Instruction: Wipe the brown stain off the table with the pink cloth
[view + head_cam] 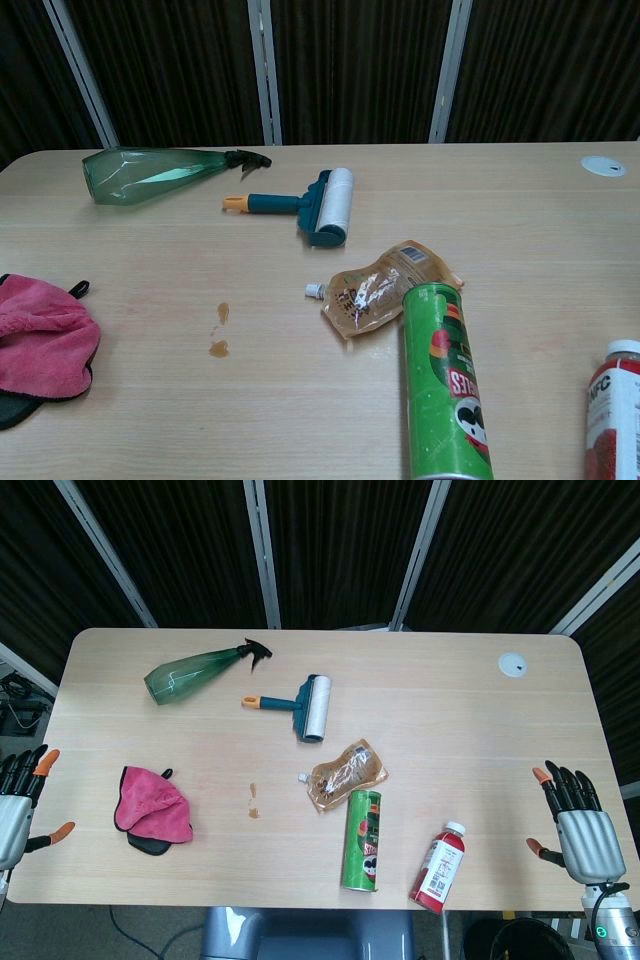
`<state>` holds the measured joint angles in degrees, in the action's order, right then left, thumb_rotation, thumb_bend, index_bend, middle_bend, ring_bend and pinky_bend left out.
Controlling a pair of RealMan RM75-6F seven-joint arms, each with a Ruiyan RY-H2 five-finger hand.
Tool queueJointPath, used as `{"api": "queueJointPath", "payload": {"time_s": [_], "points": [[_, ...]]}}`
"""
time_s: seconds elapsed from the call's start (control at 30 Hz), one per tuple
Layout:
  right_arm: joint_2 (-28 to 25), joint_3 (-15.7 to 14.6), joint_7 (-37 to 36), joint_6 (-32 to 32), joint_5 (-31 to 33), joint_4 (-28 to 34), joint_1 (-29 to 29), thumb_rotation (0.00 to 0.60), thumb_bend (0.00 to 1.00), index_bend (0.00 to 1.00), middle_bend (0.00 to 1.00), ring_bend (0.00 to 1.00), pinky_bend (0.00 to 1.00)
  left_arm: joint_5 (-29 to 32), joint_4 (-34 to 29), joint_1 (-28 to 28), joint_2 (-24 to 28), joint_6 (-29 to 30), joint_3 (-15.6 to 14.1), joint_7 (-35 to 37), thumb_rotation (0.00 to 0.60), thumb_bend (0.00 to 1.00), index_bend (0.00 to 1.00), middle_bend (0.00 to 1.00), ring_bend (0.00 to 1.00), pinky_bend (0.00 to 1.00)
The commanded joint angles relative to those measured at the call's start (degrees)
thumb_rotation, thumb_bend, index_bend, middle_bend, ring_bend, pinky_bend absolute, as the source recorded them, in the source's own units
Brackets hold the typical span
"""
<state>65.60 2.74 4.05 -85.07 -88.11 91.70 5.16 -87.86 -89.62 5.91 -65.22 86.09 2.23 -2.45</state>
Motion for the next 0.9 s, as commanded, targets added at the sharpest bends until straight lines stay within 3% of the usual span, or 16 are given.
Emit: {"api": "queueJointPath", "payload": {"time_s": [0.03, 0.47, 0.53, 0.9], "points": [[-0.2, 0.0, -0.2, -0.1, 0.2, 0.1, -0.1, 0.600, 0.00, 0.06, 0.00, 0.00, 0.00, -0.2, -0.1, 0.1, 0.0, -0.2, -0.2, -0.2, 0.600, 0.01, 0.00, 0.00, 0.00, 0.00], [-0.5, 0.0, 0.1, 0.8, 0.8, 0.8, -0.1, 0.600, 0.00, 0.07, 0.00, 0.00, 0.00, 0.2, -0.7, 0.3, 0.5, -1.5, -0.7, -0.6, 0.600, 0.01, 0.00, 0.00, 0.00, 0.00], [-0.5, -1.5, -1.0, 0.6, 0.4, -0.7, -1.2, 0.600, 0.00, 0.07, 0.00, 0.00, 0.00, -0.4, -0.2, -1.4, -0.1, -0.7, -2.6, -1.0, 0.600, 0.01, 0.00, 0.00, 0.00, 0.00], [-0.5, -1.7, -2.5, 0.7, 0.2, -1.2, -1.5, 0.600, 0.00, 0.07, 0.00, 0.00, 0.00, 0.8, -2.1, -0.7, 1.2, -4.4, -3.5, -4.4, 0.600, 0.02, 0.00, 0.00, 0.00, 0.00]]}}
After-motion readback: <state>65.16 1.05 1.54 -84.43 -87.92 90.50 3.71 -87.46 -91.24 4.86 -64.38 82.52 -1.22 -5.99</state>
